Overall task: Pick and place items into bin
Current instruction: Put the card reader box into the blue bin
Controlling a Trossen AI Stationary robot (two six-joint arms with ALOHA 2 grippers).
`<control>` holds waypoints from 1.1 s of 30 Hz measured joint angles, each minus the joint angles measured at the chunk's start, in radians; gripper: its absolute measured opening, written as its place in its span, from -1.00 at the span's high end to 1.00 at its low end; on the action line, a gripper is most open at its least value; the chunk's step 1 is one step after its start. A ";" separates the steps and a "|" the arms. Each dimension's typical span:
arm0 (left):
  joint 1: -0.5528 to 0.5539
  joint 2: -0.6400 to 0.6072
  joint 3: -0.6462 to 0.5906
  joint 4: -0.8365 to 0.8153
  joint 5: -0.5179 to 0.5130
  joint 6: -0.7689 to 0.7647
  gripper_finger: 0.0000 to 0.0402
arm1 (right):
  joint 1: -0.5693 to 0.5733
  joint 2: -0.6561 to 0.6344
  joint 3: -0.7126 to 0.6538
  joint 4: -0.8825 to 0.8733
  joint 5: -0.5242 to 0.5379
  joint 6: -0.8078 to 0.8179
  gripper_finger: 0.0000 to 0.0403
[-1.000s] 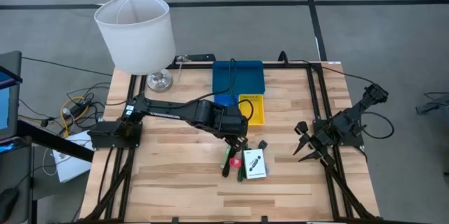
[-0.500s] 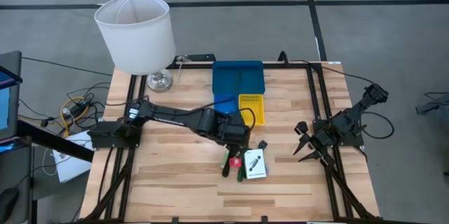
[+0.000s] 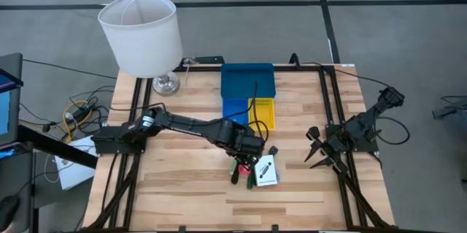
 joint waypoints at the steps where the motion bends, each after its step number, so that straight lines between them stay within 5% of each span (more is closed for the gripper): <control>1: 0.000 0.000 0.000 -0.003 -0.005 0.000 0.32 | 0.000 -0.001 0.000 0.000 0.000 0.000 0.38; 14: -0.014 0.000 0.000 -0.032 -0.071 0.056 0.32 | 0.000 -0.001 0.000 0.000 0.000 0.000 0.38; 33: 0.006 0.000 0.000 -0.035 -0.009 0.050 0.32 | 0.000 -0.001 0.000 0.000 0.000 0.000 0.38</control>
